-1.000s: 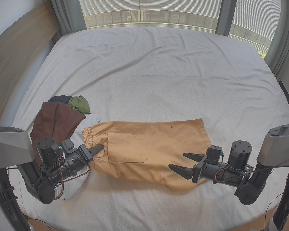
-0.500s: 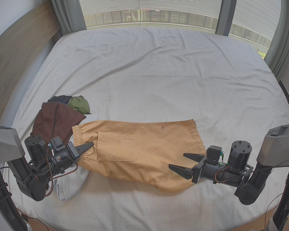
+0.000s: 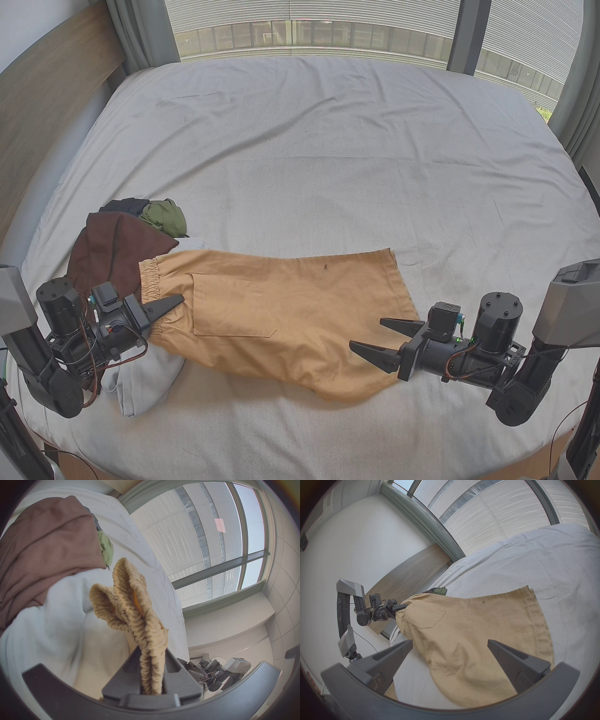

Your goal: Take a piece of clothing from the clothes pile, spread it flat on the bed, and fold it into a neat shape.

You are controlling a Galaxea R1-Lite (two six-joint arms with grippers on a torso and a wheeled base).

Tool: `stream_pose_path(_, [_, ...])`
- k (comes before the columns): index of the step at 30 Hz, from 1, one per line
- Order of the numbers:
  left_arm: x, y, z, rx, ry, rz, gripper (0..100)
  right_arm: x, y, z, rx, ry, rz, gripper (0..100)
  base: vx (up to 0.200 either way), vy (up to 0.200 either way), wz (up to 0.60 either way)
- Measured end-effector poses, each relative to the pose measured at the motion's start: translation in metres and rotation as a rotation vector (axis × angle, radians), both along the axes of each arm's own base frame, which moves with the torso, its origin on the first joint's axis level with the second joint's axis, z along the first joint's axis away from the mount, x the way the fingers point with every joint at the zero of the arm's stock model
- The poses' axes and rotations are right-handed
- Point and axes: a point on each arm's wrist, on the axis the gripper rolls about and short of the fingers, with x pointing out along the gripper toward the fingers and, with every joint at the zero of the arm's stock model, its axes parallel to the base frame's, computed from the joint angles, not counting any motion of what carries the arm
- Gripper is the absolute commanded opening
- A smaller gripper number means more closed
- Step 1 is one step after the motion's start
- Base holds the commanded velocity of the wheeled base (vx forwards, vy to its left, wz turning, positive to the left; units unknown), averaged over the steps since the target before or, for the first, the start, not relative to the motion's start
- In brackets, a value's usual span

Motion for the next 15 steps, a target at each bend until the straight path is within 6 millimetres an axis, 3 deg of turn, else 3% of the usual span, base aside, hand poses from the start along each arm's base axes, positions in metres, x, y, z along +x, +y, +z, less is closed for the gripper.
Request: stream_pose_path(15, [-0.002, -0.058, 0.013, 0.015, -0.080, -0.067, 0, 0.002, 0.000, 0.004, 0.008, -0.016, -0.005, 100, 0.000, 0.000, 0.00])
